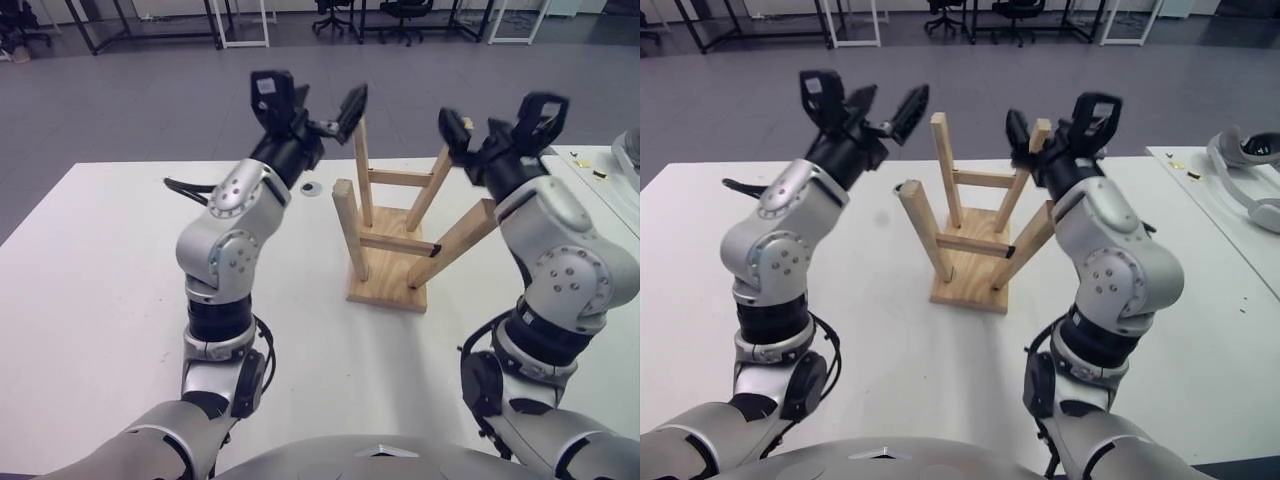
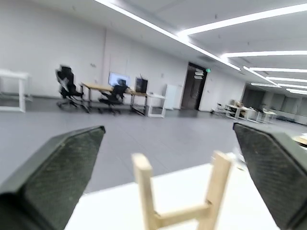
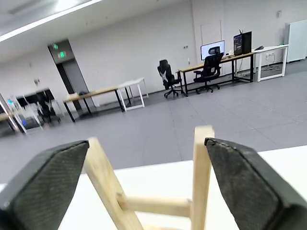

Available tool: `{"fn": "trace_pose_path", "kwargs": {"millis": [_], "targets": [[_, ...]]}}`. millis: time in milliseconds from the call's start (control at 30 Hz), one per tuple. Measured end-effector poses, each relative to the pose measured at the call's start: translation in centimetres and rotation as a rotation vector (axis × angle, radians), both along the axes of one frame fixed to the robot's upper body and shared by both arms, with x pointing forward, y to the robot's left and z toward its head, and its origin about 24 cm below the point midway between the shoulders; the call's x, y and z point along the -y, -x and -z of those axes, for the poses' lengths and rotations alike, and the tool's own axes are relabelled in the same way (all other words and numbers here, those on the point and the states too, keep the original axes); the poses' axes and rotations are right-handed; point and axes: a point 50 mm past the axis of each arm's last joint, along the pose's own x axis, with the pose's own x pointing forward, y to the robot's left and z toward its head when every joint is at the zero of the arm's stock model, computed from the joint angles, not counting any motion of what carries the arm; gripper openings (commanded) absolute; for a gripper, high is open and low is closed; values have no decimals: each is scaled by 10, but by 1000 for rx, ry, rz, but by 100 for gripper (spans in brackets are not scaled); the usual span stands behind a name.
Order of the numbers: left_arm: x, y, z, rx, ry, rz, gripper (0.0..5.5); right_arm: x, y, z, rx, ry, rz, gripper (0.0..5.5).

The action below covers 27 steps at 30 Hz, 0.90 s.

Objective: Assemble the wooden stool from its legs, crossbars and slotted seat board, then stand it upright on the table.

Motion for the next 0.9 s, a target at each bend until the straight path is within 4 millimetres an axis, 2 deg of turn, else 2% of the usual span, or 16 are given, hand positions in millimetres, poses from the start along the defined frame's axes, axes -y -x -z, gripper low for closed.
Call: {"fn": "trace_pose_path", "kwargs": {"millis": [33, 100, 167, 200, 267, 333, 467, 700, 767, 800, 833, 867, 900], "targets": [[-9, -1, -2, 9, -4, -36, 495, 0, 0, -10, 34, -21, -7, 453], [-27, -2, -2, 20, -14, -107, 495, 3, 2, -17, 63, -43, -4, 453], [-54, 1, 15, -21, -38, -231, 495, 17, 7, -14, 62, -10, 72, 453], [-68, 6, 27, -52, -54, -296, 495, 26, 12, 1, 15, 50, 130, 453], [-83, 15, 39, -82, -70, -380, 495, 33, 20, 38, -118, 127, 173, 453], [-89, 22, 44, -91, -69, -410, 495, 37, 30, 63, -188, 245, 204, 453], [-98, 31, 51, -113, -59, -473, 495, 45, 40, 87, -266, 342, 211, 453], [-92, 36, 56, -123, -53, -469, 495, 46, 46, 106, -350, 420, 109, 453], [-93, 36, 56, -127, -50, -480, 495, 34, 51, 111, -378, 489, -23, 453], [-92, 36, 56, -127, -51, -477, 495, 19, 54, 110, -366, 507, -133, 453], [-93, 36, 56, -130, -51, -477, 495, -4, 53, 107, -324, 505, -282, 453], [-90, 34, 57, -134, -54, -462, 495, -37, 51, 98, -246, 476, -458, 453], [-87, 30, 57, -138, -57, -445, 495, -61, 50, 89, -174, 448, -574, 453]]}}
